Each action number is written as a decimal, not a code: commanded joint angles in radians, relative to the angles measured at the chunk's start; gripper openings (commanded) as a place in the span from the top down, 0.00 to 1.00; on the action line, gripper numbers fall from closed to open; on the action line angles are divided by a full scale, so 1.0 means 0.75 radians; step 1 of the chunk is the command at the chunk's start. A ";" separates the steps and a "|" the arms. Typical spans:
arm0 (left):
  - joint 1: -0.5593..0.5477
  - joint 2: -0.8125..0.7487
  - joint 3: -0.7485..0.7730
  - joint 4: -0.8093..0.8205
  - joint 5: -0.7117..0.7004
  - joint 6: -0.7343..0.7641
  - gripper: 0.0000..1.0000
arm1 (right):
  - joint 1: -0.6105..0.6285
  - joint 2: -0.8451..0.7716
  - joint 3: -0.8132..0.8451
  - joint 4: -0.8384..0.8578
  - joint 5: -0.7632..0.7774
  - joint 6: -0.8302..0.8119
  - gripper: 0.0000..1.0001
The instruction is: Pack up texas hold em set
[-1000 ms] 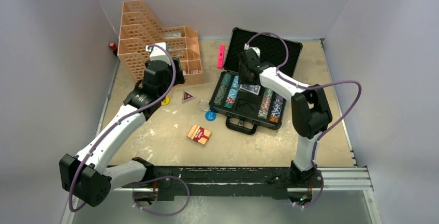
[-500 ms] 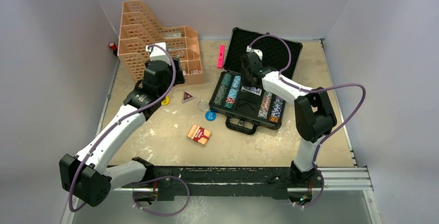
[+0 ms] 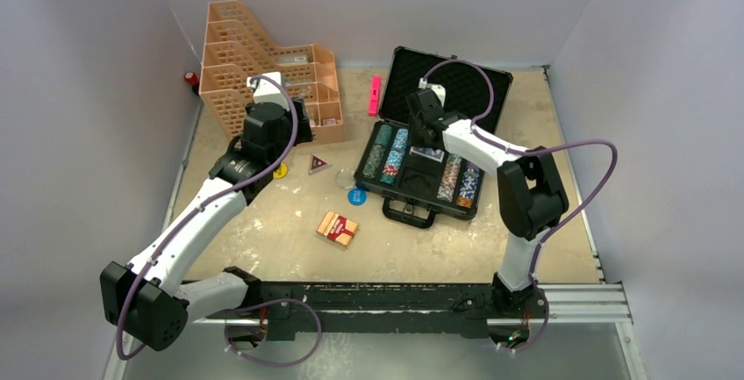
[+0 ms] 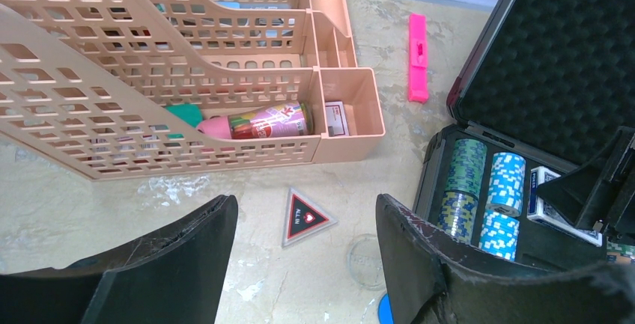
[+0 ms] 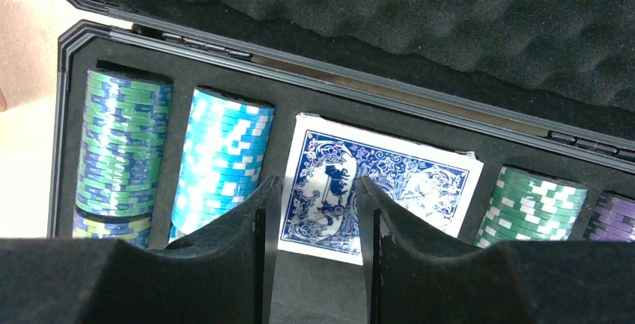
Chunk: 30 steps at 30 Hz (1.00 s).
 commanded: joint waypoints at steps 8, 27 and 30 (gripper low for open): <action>0.011 -0.040 -0.007 0.049 0.007 -0.003 0.33 | -0.030 0.106 -0.081 -0.136 -0.069 -0.007 0.55; 0.011 -0.133 -0.039 0.094 -0.001 -0.091 0.33 | 0.017 -0.426 -0.302 0.193 -0.342 -0.006 0.42; 0.011 -0.192 -0.064 0.132 -0.038 -0.137 0.33 | 0.128 -0.520 -0.390 0.245 -0.362 -0.020 0.35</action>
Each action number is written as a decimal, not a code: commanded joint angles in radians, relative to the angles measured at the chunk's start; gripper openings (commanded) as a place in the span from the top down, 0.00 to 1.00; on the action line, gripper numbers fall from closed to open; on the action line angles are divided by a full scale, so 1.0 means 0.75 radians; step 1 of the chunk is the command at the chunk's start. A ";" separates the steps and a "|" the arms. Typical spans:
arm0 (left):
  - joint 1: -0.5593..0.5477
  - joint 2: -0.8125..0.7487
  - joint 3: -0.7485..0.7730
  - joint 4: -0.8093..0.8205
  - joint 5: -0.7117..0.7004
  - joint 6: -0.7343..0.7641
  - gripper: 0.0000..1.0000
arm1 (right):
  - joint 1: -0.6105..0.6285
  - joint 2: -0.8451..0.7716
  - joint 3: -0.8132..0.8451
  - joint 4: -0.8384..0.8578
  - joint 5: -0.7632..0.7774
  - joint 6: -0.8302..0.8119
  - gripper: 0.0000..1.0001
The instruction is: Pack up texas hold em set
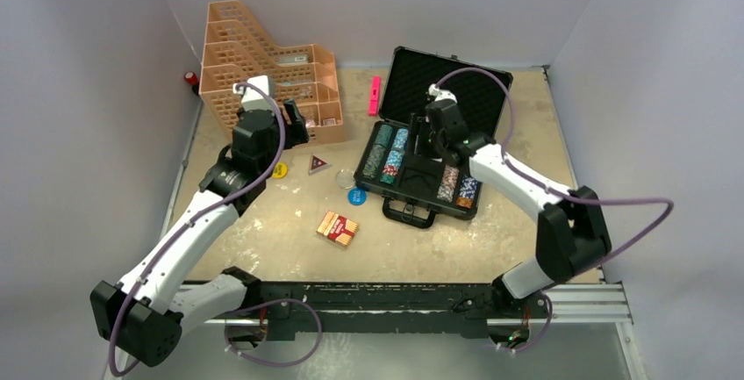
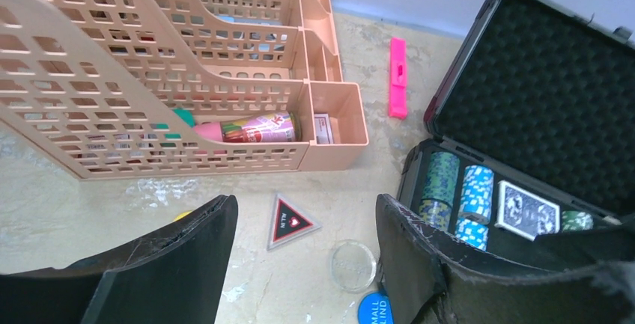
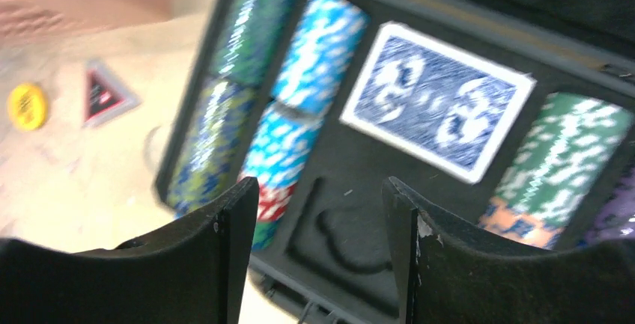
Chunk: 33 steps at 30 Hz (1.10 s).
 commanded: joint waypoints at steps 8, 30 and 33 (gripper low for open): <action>0.016 -0.175 -0.071 0.136 -0.077 -0.131 0.28 | 0.556 -0.175 -0.253 0.234 -0.047 -0.022 0.17; 0.075 -0.146 -0.086 0.127 -0.094 -0.116 0.28 | 0.886 0.433 0.156 0.017 -0.025 -0.305 0.09; 0.085 -0.138 -0.085 0.129 -0.085 -0.114 0.28 | 0.886 0.458 0.167 0.016 -0.086 -0.342 0.11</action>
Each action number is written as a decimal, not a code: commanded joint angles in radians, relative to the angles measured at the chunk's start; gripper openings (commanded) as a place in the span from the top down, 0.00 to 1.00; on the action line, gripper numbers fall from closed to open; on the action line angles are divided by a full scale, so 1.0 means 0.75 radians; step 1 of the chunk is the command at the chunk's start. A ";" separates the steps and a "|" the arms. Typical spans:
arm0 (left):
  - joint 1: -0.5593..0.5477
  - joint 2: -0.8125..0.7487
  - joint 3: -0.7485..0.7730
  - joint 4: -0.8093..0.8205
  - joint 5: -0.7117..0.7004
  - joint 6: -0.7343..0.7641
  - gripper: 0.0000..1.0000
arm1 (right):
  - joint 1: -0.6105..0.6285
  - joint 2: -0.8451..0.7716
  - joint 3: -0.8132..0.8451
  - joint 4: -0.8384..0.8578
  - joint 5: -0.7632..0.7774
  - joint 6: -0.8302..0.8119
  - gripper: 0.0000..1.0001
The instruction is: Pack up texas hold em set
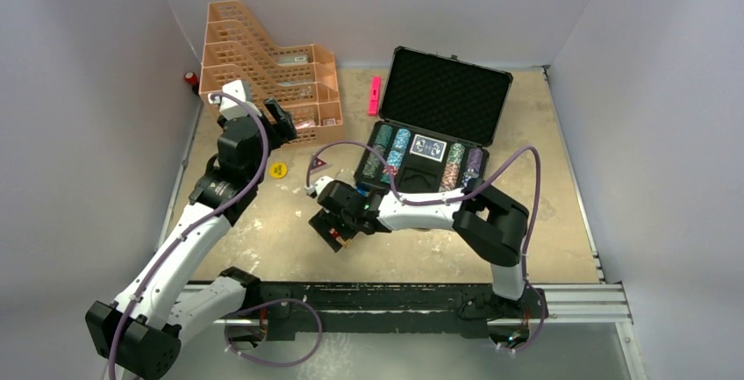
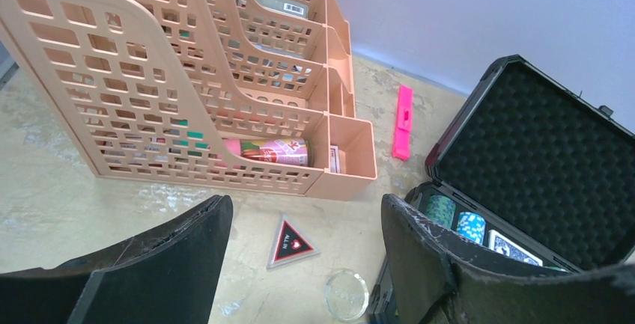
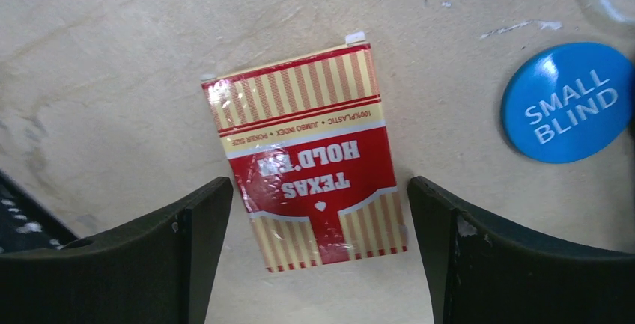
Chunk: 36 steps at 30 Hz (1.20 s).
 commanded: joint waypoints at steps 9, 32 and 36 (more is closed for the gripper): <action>0.042 0.018 -0.004 0.067 0.018 -0.006 0.29 | -0.021 0.081 0.109 -0.113 -0.061 -0.113 0.35; 0.099 0.228 0.007 0.402 1.021 -0.222 0.27 | -0.453 -0.723 -0.385 0.664 -0.027 -0.154 0.47; 0.100 0.385 0.100 0.496 1.287 -0.460 0.27 | -0.527 -0.802 -0.457 0.767 -0.159 -0.327 0.47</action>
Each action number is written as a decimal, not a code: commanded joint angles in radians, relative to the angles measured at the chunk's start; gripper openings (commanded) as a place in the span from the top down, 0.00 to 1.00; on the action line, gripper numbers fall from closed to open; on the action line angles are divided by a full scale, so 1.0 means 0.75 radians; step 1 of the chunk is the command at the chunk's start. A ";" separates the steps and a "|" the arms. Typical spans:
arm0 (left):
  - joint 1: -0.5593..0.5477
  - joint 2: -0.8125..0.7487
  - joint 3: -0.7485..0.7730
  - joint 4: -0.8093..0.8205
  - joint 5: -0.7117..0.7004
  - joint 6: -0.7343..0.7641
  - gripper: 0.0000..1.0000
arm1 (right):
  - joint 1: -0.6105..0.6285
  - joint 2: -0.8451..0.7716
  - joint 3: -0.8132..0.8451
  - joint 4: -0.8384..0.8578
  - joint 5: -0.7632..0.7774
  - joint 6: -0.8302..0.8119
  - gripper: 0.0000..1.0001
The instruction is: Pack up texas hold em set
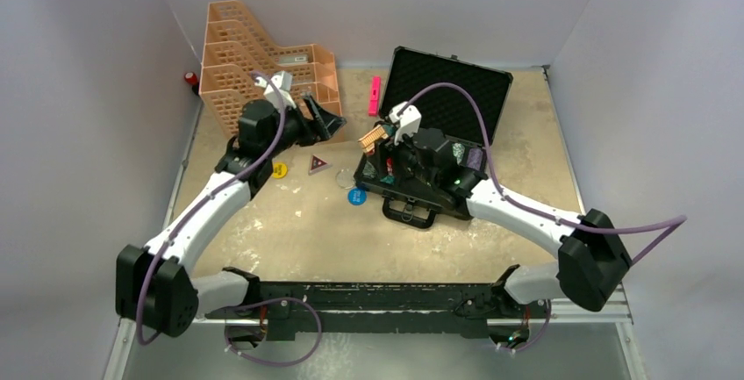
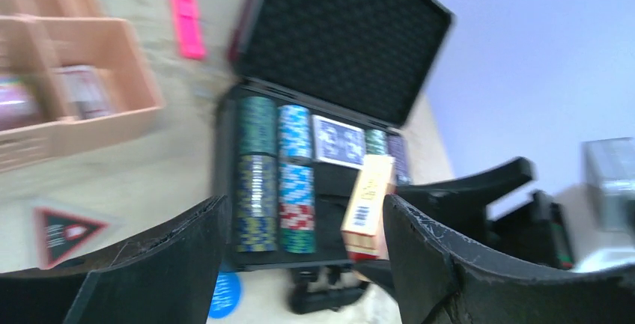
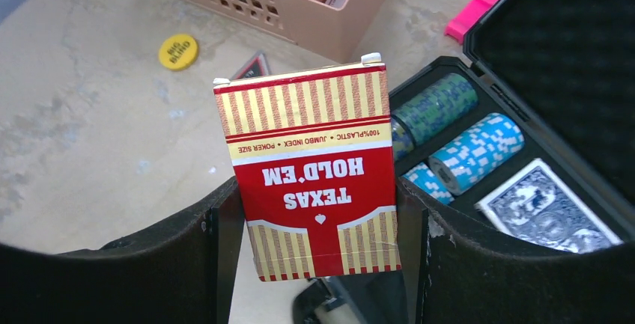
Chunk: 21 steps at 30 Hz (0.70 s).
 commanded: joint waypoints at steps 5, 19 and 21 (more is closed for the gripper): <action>0.003 0.217 0.160 0.231 0.591 -0.384 0.28 | -0.085 -0.141 -0.076 0.235 -0.285 -0.297 0.48; -0.085 0.327 0.087 0.268 0.809 -0.415 0.51 | -0.088 -0.153 -0.063 0.219 -0.447 -0.327 0.49; -0.084 0.333 0.085 0.255 0.804 -0.404 0.58 | -0.088 -0.155 -0.063 0.212 -0.454 -0.328 0.49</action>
